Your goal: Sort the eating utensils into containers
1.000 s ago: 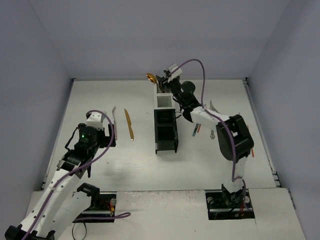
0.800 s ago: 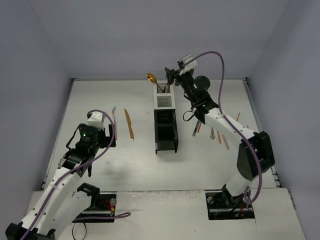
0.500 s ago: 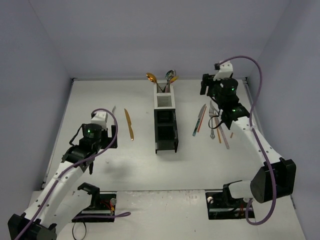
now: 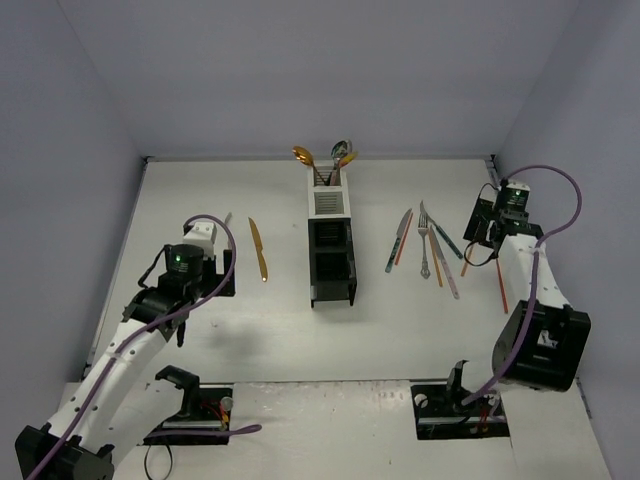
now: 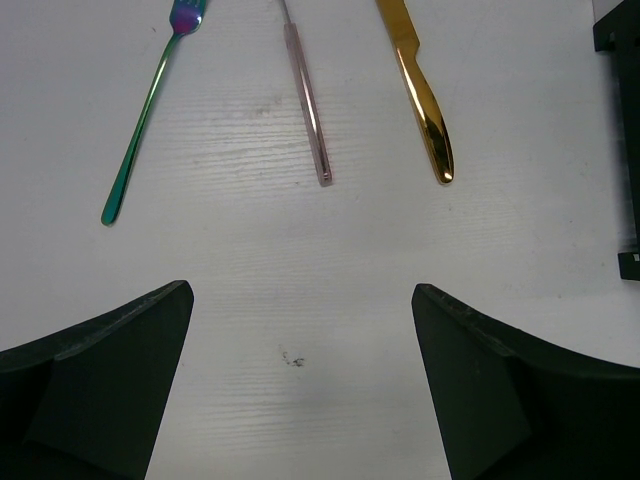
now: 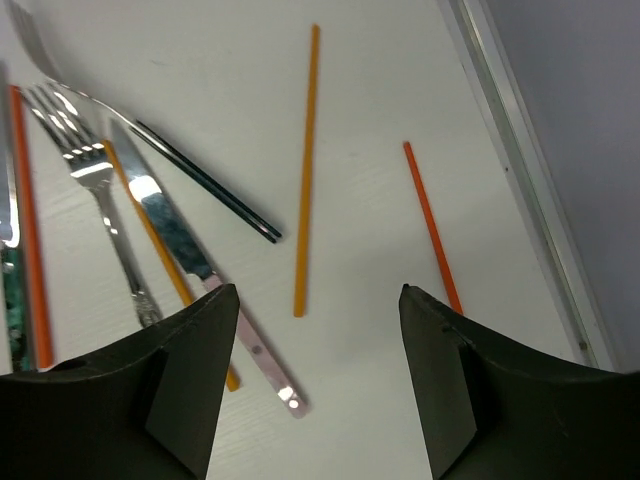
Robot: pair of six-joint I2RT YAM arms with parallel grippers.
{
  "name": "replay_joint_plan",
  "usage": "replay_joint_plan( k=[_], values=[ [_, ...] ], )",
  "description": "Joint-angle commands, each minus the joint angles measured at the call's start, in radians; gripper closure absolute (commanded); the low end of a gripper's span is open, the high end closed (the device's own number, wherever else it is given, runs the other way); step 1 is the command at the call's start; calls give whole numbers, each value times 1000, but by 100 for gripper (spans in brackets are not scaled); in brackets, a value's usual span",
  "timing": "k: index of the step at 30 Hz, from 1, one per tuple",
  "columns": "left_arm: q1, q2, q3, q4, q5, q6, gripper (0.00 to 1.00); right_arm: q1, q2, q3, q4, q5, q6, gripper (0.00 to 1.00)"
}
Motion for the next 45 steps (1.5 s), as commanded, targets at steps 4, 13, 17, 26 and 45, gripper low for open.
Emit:
replay_joint_plan(
  k=[4, 13, 17, 26, 45],
  values=[
    [-1, -32, 50, 13, 0, 14, 10, -130, 177, 95, -81, -56, -80, 39],
    [-3, -54, 47, 8, -4, 13, 10, -209, 303, 87, -101, -57, -143, 44],
    [-3, -59, 45, 8, -2, 13, 10, -236, 345, 95, -103, -39, -165, 44],
    [-9, -56, 46, 8, -3, 17, 10, -244, 428, 109, -107, -74, -222, 45],
    [-18, -67, 47, 4, -5, 20, 10, -211, 485, 152, -168, -269, -225, 100]
  ],
)
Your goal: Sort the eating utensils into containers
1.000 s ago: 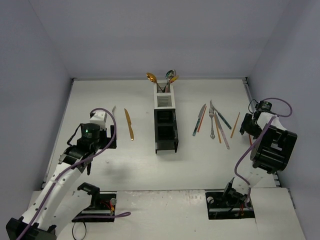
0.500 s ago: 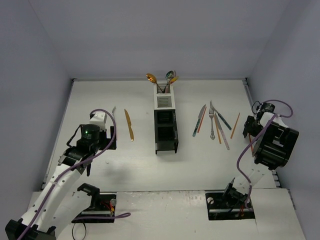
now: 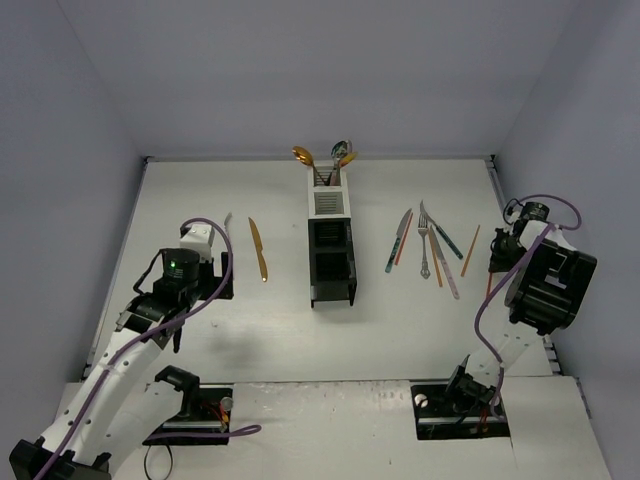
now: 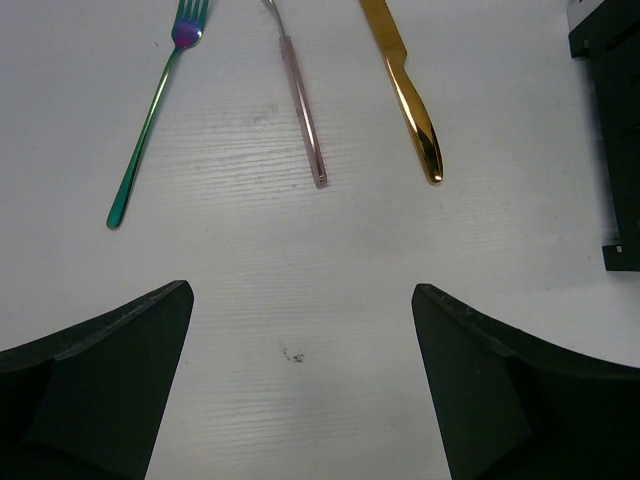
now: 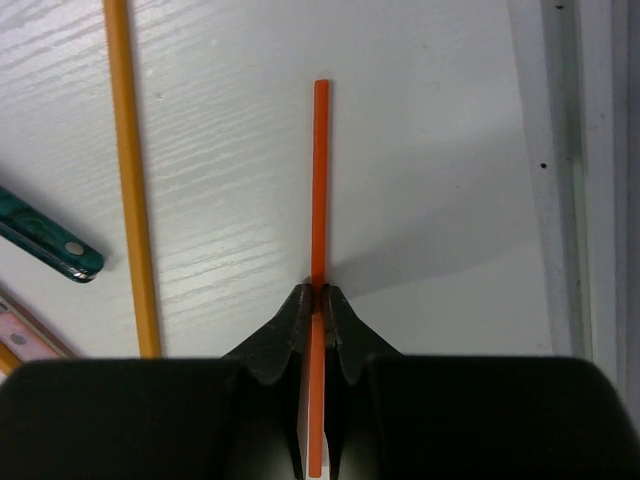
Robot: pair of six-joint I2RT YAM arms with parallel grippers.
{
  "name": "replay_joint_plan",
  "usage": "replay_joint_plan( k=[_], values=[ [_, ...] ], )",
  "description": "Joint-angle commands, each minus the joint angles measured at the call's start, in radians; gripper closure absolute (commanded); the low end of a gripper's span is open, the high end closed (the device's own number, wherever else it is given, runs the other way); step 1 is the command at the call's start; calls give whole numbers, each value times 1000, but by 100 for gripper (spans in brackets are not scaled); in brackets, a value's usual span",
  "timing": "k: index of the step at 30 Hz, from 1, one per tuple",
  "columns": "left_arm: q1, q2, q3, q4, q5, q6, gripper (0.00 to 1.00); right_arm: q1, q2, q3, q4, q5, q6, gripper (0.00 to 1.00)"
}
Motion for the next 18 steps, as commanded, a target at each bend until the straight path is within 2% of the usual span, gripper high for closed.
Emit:
replay_joint_plan(
  k=[1, 7, 11, 18],
  values=[
    [-5, -6, 46, 26, -6, 9, 10, 29, 35, 19, -75, -59, 4, 100],
    [-5, -8, 47, 26, -14, 10, 10, 83, -46, 88, -79, -24, 8, 100],
    [-3, -3, 49, 27, -22, 10, 10, 153, -138, 193, -78, -8, 34, 100],
    [-2, 8, 46, 34, -31, 10, 10, 379, -219, 418, -74, -8, 42, 100]
  ],
)
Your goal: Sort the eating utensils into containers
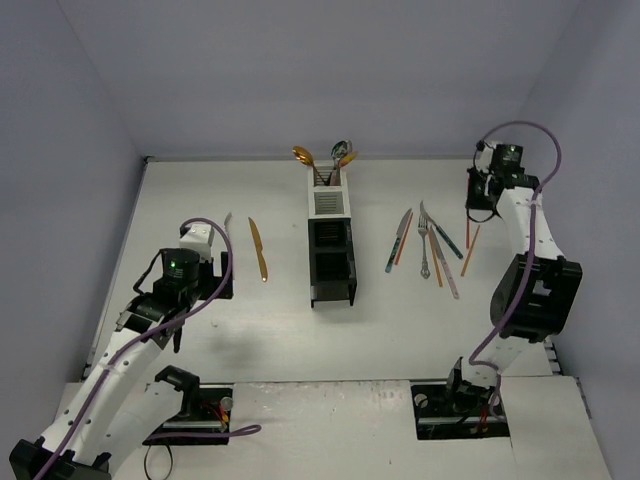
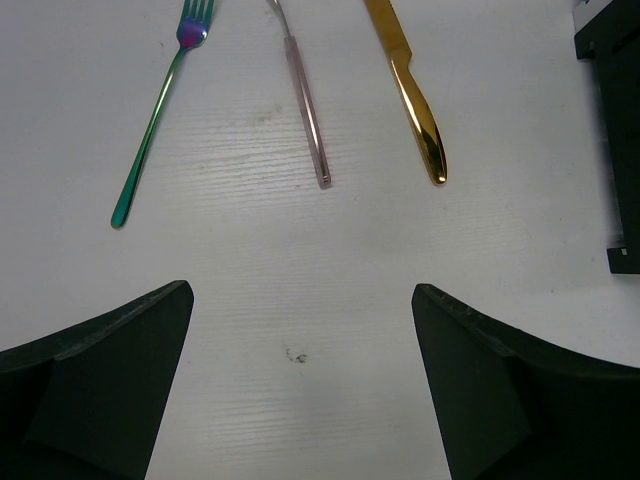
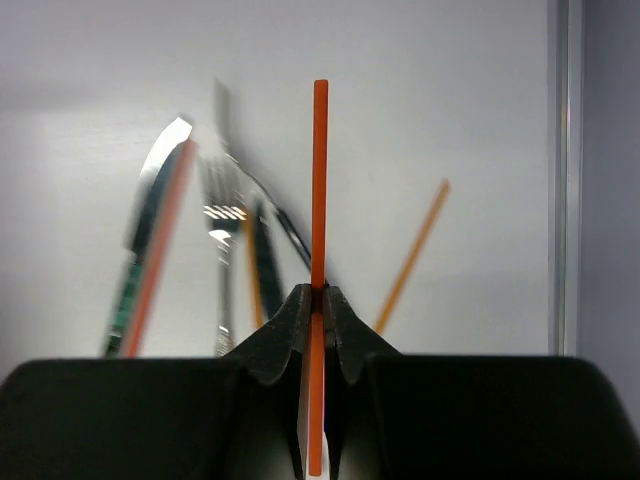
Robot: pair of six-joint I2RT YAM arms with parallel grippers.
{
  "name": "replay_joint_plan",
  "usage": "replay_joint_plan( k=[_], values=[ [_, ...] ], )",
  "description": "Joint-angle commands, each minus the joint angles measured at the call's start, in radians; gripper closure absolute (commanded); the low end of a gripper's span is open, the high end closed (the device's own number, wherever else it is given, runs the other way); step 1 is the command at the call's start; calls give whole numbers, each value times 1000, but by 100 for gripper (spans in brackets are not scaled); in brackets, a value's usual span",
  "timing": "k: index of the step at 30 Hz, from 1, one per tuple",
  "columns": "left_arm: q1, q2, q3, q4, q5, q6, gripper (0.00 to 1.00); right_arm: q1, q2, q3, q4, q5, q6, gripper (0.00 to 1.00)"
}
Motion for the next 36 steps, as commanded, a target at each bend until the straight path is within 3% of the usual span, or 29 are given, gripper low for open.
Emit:
replay_joint_plan(
  k=[1, 6, 11, 16, 24, 36],
  values=[
    [-1, 9, 45, 36, -23, 10, 10, 163, -113, 176, 16, -14, 8, 100],
    [1, 11, 39, 46, -27, 3, 10, 377, -127, 260, 151, -56, 4, 100],
    [1, 19, 36, 49, -24, -9, 10, 515, -177, 139, 570, -146, 60, 100],
    [0, 23, 30, 58, -27, -8, 10, 583, -152, 2, 945, -267, 121, 100],
    [-1, 25, 21, 78, -31, -7, 10, 640, -32, -109, 1308, -364, 158, 100],
    [-6, 4, 3, 95, -42, 0, 10, 643, 74, -230, 1452, -359, 142, 100]
  ],
)
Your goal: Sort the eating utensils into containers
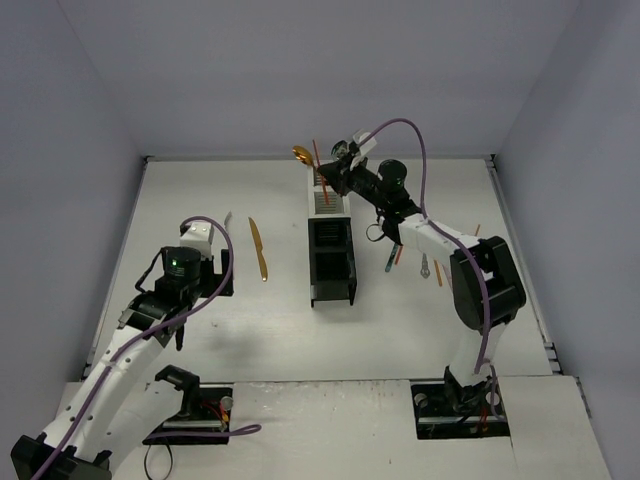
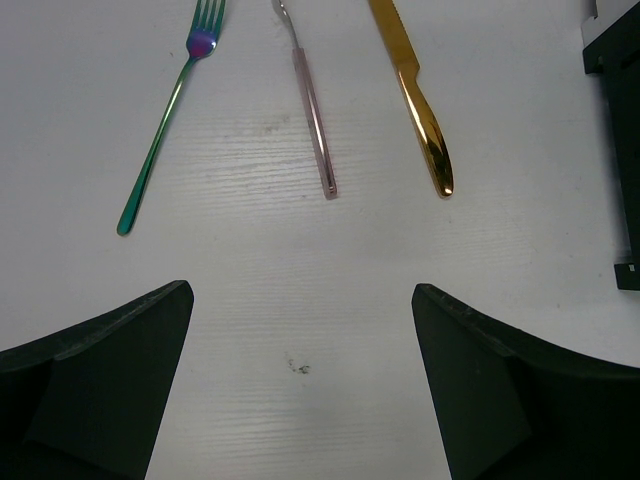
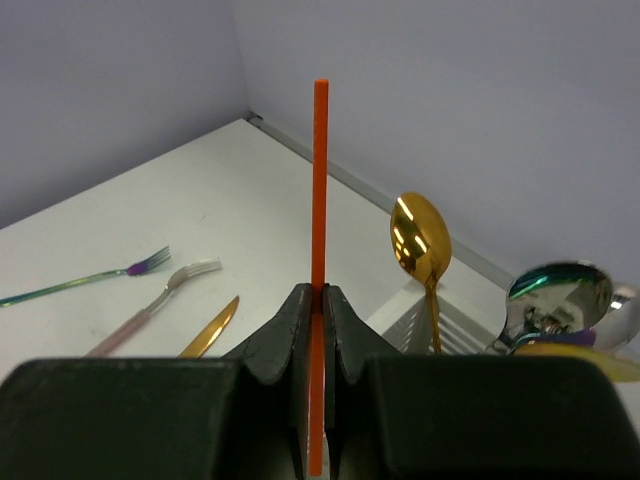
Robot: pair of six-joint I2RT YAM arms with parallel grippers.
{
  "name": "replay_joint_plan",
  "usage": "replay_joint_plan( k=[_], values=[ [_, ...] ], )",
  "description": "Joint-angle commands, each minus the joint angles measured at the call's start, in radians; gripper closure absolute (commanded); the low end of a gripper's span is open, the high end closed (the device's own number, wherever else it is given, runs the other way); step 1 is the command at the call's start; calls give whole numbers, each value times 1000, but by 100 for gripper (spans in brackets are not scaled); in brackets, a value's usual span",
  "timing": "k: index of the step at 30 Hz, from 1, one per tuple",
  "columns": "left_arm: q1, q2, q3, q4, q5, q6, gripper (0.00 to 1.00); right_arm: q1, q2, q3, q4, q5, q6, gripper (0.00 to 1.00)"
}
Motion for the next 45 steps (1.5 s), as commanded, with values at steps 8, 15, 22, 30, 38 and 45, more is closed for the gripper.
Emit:
replay_joint_plan(
  k=[8, 15, 22, 30, 38, 45],
  values=[
    [-8, -35, -3, 91, -6, 6, 10, -1, 4, -108, 175, -15, -48, 89],
    [-7, -23, 2, 96, 3, 6, 10, -5, -89, -142, 91, 56, -86, 69],
    [-7, -16, 8, 85, 2, 1, 10, -60, -327, -167, -232, 223, -105, 52],
    [-7, -12, 14, 75, 14, -1, 10, -333, -472, -165, -771, 488, -37, 48],
    [-7, 25, 33, 51, 41, -1, 10, -603, -436, -189, -1004, 578, 127, 48],
    [-6, 29, 40, 43, 52, 0, 10, -680, -219, -82, -1104, 570, 166, 50]
  ],
)
